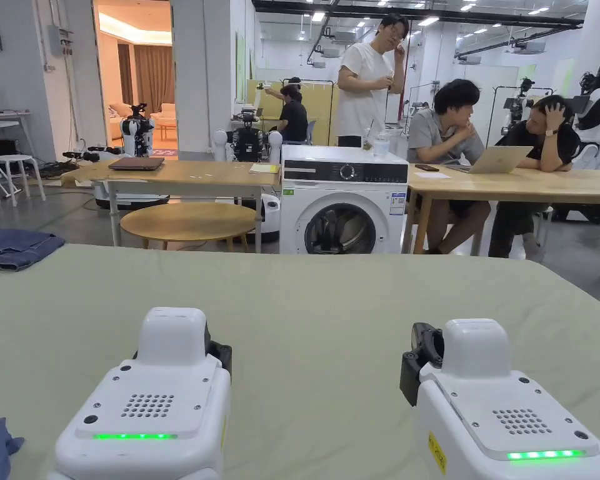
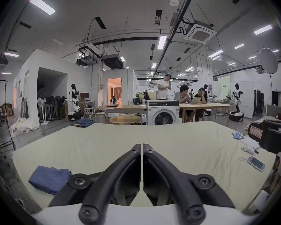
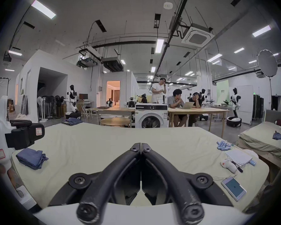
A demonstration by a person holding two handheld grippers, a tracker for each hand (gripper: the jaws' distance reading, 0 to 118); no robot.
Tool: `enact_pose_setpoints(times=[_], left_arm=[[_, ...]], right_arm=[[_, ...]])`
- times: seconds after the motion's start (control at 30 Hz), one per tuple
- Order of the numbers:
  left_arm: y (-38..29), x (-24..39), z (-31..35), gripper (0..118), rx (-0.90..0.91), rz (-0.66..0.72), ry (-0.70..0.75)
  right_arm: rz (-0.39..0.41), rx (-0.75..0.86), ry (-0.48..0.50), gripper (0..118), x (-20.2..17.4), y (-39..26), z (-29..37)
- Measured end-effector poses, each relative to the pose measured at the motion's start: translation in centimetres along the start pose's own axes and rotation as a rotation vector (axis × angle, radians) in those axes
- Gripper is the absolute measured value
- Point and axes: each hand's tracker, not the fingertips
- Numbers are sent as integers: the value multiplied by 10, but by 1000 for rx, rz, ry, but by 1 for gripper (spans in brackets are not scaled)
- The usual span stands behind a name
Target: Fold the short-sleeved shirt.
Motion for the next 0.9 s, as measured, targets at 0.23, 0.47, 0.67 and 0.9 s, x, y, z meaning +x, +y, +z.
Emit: enact_pose_setpoints(times=[0.23, 0.47, 0.67, 0.9], left_arm=[[3, -8, 0, 0, 11, 0, 8], [5, -12, -1, 0, 9, -3, 11], [4, -13, -2, 0, 8, -6, 10], [0, -14, -1, 0, 7, 0, 3]], right_arm=[[9, 7, 15, 0, -6, 3, -2], [22, 14, 22, 0, -11, 5, -2], [30, 11, 24, 0, -11, 4, -2], [33, 21, 20, 0, -11, 3, -2]])
